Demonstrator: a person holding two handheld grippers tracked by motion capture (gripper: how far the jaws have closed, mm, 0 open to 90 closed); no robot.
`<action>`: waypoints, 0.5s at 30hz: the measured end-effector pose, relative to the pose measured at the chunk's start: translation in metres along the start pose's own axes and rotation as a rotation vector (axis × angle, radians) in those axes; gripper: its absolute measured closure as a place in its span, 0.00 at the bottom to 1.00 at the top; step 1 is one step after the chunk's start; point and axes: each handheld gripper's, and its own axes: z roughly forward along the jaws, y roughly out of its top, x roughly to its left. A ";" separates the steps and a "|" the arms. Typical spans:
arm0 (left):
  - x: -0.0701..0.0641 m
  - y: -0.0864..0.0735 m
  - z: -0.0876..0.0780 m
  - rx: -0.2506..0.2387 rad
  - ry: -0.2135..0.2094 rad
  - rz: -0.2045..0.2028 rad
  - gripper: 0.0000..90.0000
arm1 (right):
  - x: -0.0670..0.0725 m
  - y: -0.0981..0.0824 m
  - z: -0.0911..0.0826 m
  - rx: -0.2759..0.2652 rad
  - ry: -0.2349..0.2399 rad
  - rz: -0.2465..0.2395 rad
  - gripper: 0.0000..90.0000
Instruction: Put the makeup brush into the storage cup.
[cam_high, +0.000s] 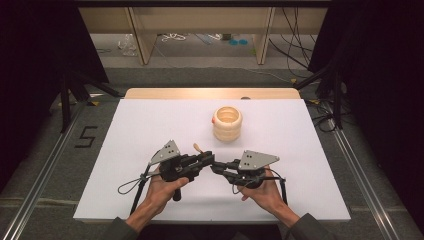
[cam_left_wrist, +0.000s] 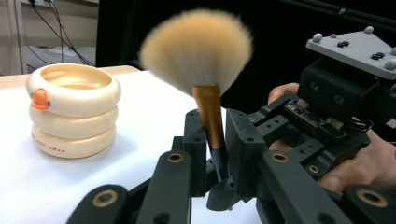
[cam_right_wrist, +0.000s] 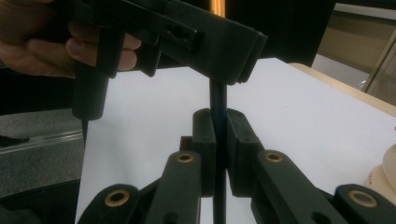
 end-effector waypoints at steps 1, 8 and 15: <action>0.001 0.000 0.000 0.002 -0.021 0.015 0.89 | 0.000 0.000 0.000 0.004 -0.002 0.001 0.93; -0.002 0.002 0.000 0.032 -0.028 0.052 0.92 | 0.000 -0.001 0.001 0.009 0.004 0.021 0.85; -0.002 0.006 -0.002 0.101 0.023 0.069 0.92 | 0.000 0.002 0.002 0.046 -0.038 0.056 0.55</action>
